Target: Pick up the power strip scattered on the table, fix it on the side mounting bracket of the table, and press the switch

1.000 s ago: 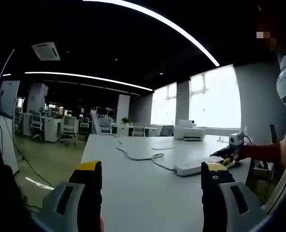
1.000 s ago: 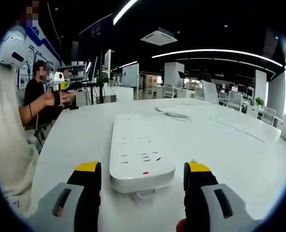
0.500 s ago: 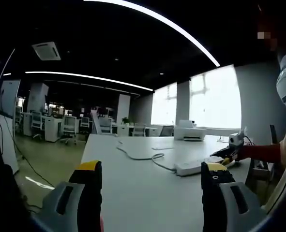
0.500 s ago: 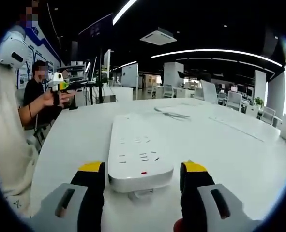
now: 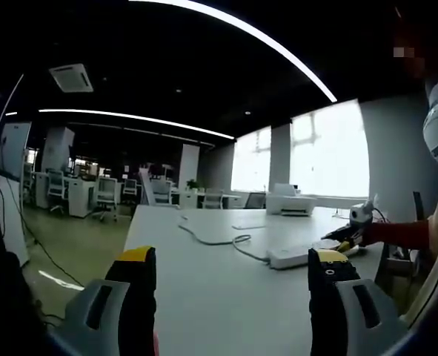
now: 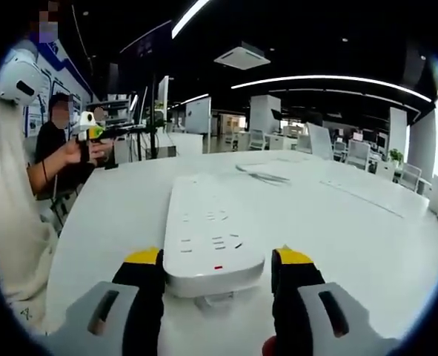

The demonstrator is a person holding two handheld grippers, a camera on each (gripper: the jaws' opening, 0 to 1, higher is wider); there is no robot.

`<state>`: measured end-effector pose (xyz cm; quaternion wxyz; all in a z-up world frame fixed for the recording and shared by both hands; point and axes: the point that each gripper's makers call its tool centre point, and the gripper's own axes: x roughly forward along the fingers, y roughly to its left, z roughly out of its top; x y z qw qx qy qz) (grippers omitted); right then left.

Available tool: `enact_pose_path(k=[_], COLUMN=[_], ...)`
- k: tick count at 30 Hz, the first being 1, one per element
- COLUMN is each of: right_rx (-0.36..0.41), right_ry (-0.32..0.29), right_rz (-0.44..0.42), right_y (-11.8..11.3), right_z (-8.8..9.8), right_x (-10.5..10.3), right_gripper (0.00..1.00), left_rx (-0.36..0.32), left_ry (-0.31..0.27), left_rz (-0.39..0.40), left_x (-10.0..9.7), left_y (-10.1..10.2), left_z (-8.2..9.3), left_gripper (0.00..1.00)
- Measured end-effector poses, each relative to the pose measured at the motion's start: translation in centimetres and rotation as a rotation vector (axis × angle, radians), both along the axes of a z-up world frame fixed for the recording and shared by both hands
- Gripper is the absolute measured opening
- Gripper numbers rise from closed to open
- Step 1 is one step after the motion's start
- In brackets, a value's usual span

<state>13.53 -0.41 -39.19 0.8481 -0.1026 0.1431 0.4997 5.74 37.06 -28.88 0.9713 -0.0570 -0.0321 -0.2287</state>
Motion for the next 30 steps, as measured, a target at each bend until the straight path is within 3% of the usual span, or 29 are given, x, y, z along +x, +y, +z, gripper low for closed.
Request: enact_pose_path(k=[25,30], right_rx=[-0.026,-0.033], right_ry=[-0.014,0.010], right_rz=[-0.005,-0.017], right_y=[0.25,0.26], right_z=[-0.32,-0.42], right_x=[-0.08,-0.03], right_gripper=[0.49,0.48], left_rx=[-0.009,-0.010], left_ry=[0.003,0.005], left_rz=[0.000,-0.001], left_x=[-0.37,-0.45], left_y=[0.26,0.17], left_z=[-0.29,-0.36], left_gripper=[0.87,0.87])
